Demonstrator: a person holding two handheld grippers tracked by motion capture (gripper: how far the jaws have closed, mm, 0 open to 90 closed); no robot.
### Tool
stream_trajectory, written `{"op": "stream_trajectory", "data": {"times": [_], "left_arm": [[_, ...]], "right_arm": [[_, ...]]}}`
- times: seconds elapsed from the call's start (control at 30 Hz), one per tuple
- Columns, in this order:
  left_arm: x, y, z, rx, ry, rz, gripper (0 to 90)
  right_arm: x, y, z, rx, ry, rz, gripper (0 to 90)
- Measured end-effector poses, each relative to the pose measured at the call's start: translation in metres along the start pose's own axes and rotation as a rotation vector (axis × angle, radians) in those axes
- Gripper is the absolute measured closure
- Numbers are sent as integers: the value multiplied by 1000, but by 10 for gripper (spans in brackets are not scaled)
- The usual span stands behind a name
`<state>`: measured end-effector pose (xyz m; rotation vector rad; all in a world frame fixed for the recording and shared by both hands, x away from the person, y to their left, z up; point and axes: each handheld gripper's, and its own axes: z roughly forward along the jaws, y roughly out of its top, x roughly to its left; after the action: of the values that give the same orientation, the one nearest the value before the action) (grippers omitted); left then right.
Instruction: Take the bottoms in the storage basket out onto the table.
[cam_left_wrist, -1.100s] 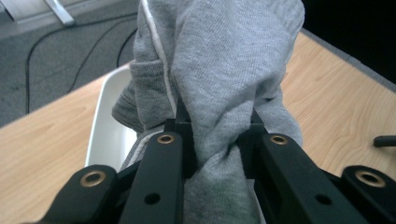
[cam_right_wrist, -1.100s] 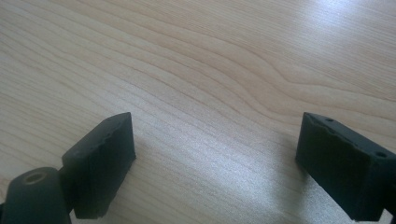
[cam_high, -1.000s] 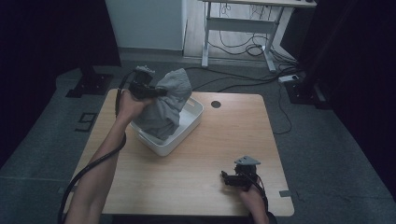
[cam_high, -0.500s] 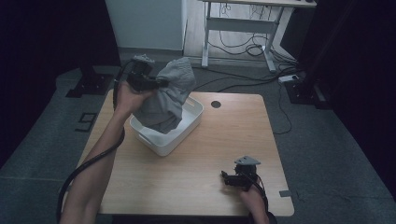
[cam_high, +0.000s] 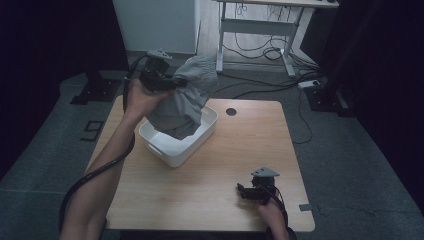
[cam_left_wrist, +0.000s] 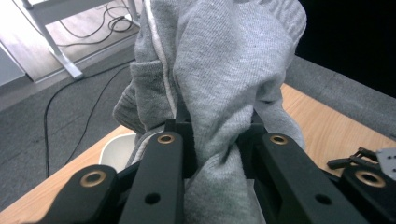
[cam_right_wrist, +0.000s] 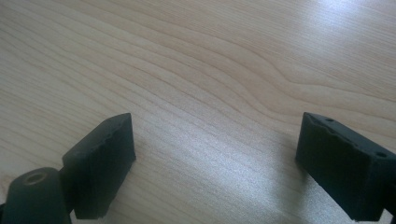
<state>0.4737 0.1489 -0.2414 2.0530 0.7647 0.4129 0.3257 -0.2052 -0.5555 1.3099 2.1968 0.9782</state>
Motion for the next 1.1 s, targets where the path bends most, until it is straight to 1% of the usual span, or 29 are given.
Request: {"op": "stream_trajectory", "data": {"times": [0.03, 0.07, 0.2, 0.23, 0.27, 0.4, 0.43, 0.47, 0.6, 0.63, 0.67, 0.7, 0.73, 0.83, 0.9, 0.93, 0.97, 1.07, 1.1], "left_arm": [[0, 0, 0, 0, 0, 0, 759], [-6, 5, -2, -7, -7, 11, 759], [-19, 14, -3, -16, -20, 33, 759], [-19, 14, -3, -16, -20, 33, 759], [-26, 19, -3, -21, -26, 42, 759], [-38, 25, 0, -24, -38, 63, 759], [-38, 25, 0, -24, -38, 63, 759], [-44, 28, 1, -26, -47, 72, 759], [-57, 33, 6, -32, -66, 90, 759], [-57, 33, 6, -32, -66, 90, 760], [-64, 35, 9, -32, -76, 102, 759], [-64, 35, 9, -32, -76, 102, 759], [-70, 37, 12, -35, -88, 109, 759], [-79, 38, 19, -34, -108, 117, 759], [-82, 38, 22, -32, -115, 121, 759], [-87, 38, 28, -28, -129, 128, 759], [-90, 37, 31, -25, -134, 130, 759], [-97, 34, 42, -15, -145, 136, 759], [-97, 34, 42, -15, -145, 136, 759]], "right_arm": [[0, 0, 0, 0, 0, 0, 115], [0, 0, 0, 1, -1, 0, 115], [0, 0, 0, 0, 1, 1, 115], [0, 0, 0, 1, 1, 0, 114], [0, 0, 0, 0, 1, 1, 114], [0, 0, 0, 0, 0, 1, 114], [0, 0, 0, 0, 0, 1, 114], [0, 0, 0, 0, 0, 2, 114], [0, 0, 0, -1, 0, 2, 114], [0, 0, 0, -1, 0, 2, 114], [0, 0, 0, -1, 0, 1, 115], [0, 0, 0, -1, 0, 1, 115], [1, 0, 0, 0, 0, 2, 115], [0, 0, 0, -1, 0, 2, 114], [0, 0, 0, -1, 0, 2, 115], [0, 0, 0, 0, 1, 1, 115], [0, 0, 0, 0, 1, 1, 115], [0, 0, 0, -1, 1, 1, 114], [0, 0, 0, -1, 1, 1, 114]]}}
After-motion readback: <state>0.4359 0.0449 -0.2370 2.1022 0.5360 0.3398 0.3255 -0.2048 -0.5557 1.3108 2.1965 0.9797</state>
